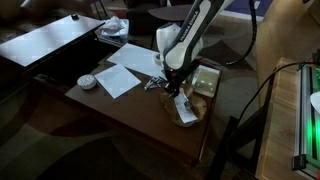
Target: Pick up the silver object from the brown bowl and put it in the blue masking tape
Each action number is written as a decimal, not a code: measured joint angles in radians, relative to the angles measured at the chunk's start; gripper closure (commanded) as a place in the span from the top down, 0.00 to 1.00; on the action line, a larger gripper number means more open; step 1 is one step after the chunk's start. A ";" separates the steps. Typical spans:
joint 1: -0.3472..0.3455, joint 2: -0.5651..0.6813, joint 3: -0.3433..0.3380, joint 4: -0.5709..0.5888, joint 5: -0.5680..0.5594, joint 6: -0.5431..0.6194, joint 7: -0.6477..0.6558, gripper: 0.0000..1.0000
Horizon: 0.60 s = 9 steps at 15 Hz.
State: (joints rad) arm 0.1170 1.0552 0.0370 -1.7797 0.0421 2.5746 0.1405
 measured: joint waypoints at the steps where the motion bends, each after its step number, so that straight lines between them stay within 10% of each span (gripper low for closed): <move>1: 0.003 -0.013 -0.002 -0.019 0.000 0.008 0.005 0.13; 9: 0.073 -0.171 -0.114 -0.241 0.013 0.402 0.153 0.13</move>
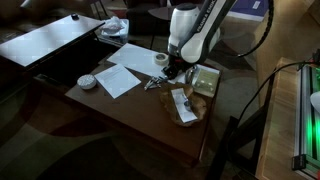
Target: Pick up the silver object from the brown bowl and put it in the blue masking tape
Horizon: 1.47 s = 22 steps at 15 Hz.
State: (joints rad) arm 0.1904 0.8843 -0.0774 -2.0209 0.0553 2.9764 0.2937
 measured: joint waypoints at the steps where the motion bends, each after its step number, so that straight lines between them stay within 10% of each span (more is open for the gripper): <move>1: 0.027 -0.039 -0.038 -0.056 0.011 0.046 0.033 0.13; 5: 0.157 -0.171 -0.220 -0.269 0.095 0.169 0.132 0.13; 6: 0.192 -0.197 -0.268 -0.317 0.123 0.191 0.150 0.38; 9: 0.278 -0.240 -0.369 -0.406 0.181 0.222 0.187 0.38; 10: 0.290 -0.244 -0.377 -0.414 0.186 0.223 0.196 0.13; 11: 0.295 -0.244 -0.378 -0.416 0.189 0.223 0.199 0.13; 17: 0.065 -0.288 -0.264 -0.351 0.142 -0.033 0.039 0.13; 22: -0.048 -0.369 -0.351 -0.311 -0.018 -0.371 0.020 0.13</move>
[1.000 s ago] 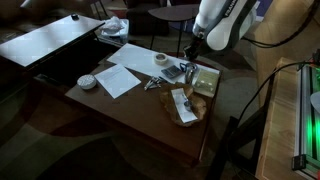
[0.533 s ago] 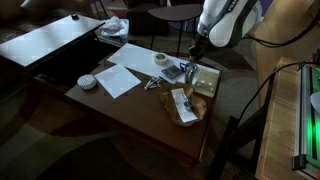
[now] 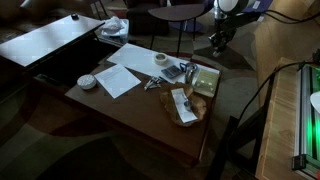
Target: Pick up the silver object from the brown bowl and put it in the blue masking tape
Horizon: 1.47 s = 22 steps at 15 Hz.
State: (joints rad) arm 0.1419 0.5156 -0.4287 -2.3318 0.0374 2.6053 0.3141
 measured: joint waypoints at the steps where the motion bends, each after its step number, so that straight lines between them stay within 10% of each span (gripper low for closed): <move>1: -0.027 -0.009 0.008 0.018 -0.030 -0.067 -0.027 0.13; 5: -0.134 -0.029 0.110 0.066 -0.073 -0.166 -0.201 0.13; 6: -0.159 -0.031 0.138 0.072 -0.073 -0.166 -0.251 0.38; 10: -0.234 -0.043 0.212 0.082 -0.066 -0.163 -0.366 0.38; 11: -0.238 -0.045 0.215 0.082 -0.066 -0.163 -0.372 0.13; 15: -0.246 -0.033 0.219 0.121 -0.090 -0.193 -0.385 0.13; 22: -0.321 0.157 0.239 0.528 -0.159 -0.472 -0.522 0.13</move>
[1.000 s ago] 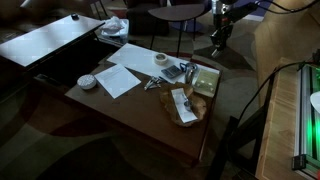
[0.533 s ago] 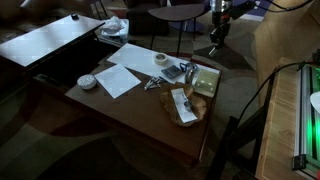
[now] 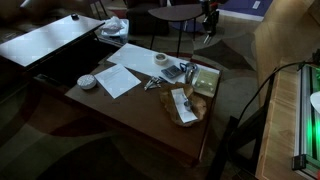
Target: Pick up the silver object from the brown bowl and put it in the blue masking tape
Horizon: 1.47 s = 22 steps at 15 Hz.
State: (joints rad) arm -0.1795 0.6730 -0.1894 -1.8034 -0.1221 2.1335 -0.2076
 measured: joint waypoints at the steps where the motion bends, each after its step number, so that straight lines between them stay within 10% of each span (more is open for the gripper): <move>1: -0.019 0.032 0.015 0.056 0.000 -0.027 -0.046 0.13; 3: -0.048 0.097 0.039 0.165 -0.001 -0.099 -0.138 0.13; 4: -0.059 0.126 0.050 0.211 -0.001 -0.135 -0.179 0.38; 7: -0.078 0.183 0.070 0.292 -0.001 -0.186 -0.242 0.38; 8: -0.079 0.191 0.071 0.301 -0.001 -0.190 -0.247 0.13; 20: -0.138 0.537 0.071 0.681 -0.006 -0.326 -0.303 0.13; 21: -0.146 0.572 0.072 0.727 -0.004 -0.366 -0.328 0.38; 22: -0.152 0.604 0.074 0.773 -0.002 -0.407 -0.350 0.38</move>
State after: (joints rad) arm -0.3318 1.2768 -0.1155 -1.0303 -0.1243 1.7264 -0.5578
